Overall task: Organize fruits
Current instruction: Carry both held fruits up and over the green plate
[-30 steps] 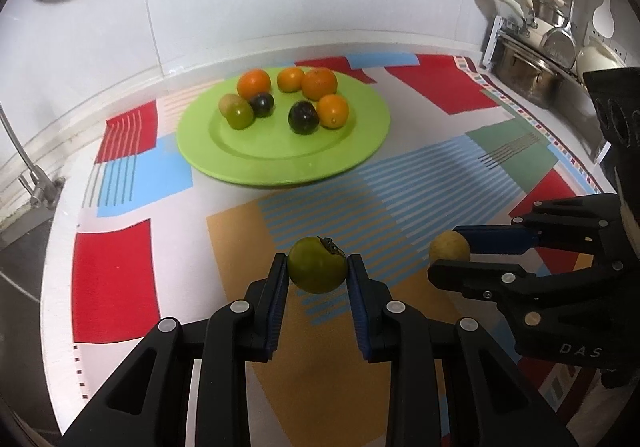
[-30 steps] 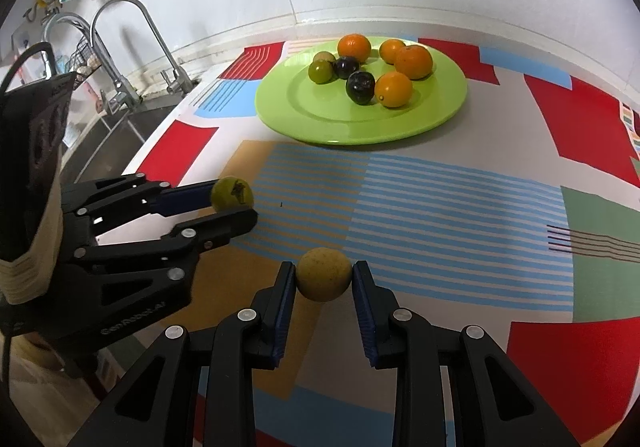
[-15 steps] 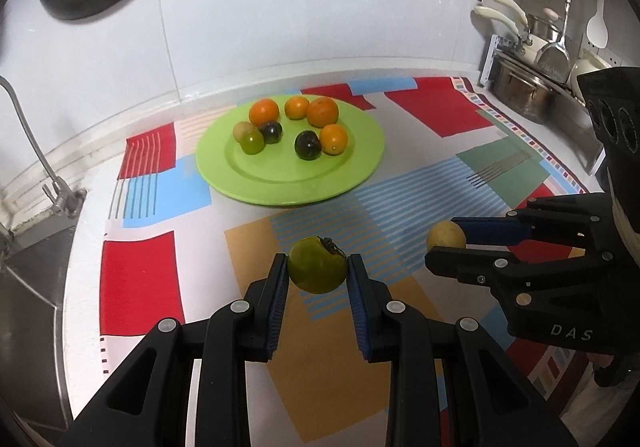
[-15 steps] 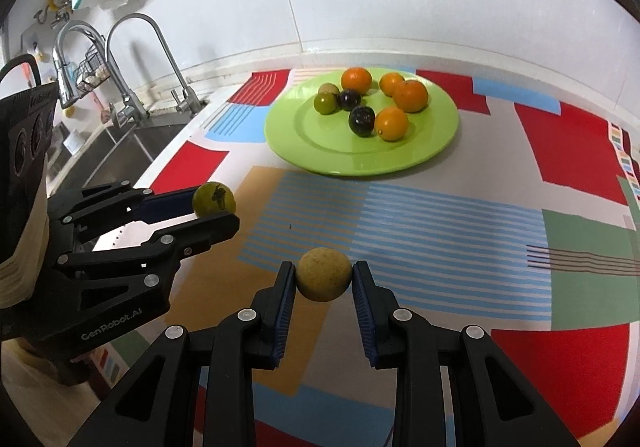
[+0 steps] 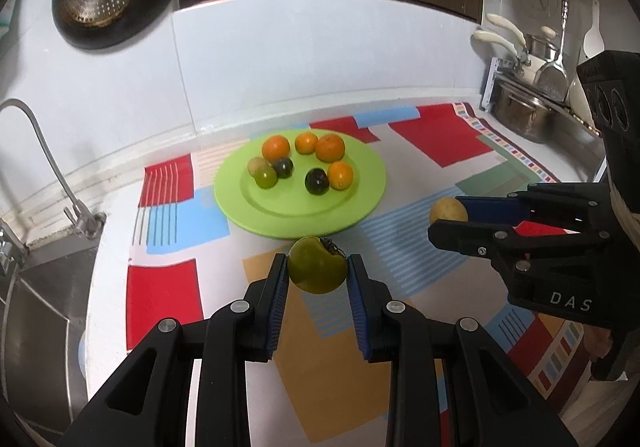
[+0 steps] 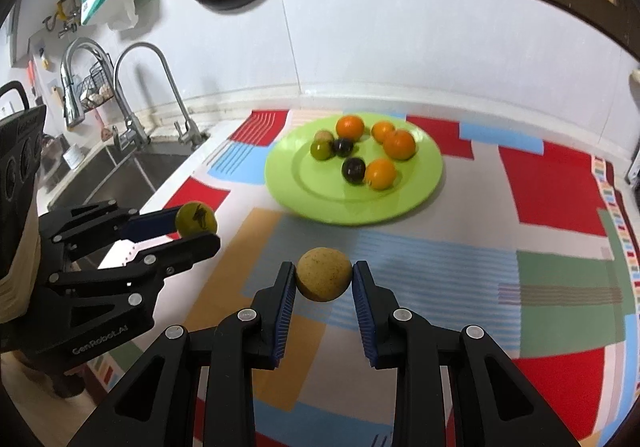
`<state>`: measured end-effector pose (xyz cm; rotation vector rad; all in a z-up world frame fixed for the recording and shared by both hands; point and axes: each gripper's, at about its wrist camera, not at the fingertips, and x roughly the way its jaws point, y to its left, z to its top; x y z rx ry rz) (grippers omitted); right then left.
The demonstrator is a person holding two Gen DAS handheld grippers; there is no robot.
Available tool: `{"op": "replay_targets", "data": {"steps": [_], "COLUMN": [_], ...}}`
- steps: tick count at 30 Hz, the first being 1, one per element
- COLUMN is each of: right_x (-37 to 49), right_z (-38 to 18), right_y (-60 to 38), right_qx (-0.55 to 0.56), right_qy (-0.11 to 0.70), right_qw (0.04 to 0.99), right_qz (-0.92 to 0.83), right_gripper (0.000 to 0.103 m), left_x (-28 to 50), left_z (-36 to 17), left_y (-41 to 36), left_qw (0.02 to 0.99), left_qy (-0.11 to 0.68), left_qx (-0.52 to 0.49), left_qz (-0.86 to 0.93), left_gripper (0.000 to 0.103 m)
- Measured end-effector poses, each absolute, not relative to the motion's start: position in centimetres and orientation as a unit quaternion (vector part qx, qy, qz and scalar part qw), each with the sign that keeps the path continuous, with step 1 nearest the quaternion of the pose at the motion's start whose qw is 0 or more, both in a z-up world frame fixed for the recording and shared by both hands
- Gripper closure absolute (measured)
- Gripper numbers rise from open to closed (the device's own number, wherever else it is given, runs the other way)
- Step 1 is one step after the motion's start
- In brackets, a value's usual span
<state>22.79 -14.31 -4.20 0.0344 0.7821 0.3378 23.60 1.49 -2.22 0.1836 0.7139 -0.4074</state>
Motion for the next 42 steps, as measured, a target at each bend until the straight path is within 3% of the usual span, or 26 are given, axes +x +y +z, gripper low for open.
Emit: {"op": "replay_targets", "data": {"steps": [24,42], "right_x": [25.9,29.8], "right_z": [0.4,1.1], "right_y": [-14.3,-14.6], "right_qx": [0.01,0.018], "right_qy": [0.292,0.276], "right_qw": [0.943,0.948], "right_qz": [0.162,0.159], "right_gripper": [0.073,0.073], "left_x": [26.2,30.0], "left_z": [2.1,3.3], "left_y": [2.0,1.2], "left_qw": [0.942,0.95], "left_qy": [0.275,0.25], "left_qx": [0.086,0.085], "left_qz": [-0.174,-0.169], "left_gripper": [0.073,0.073]}}
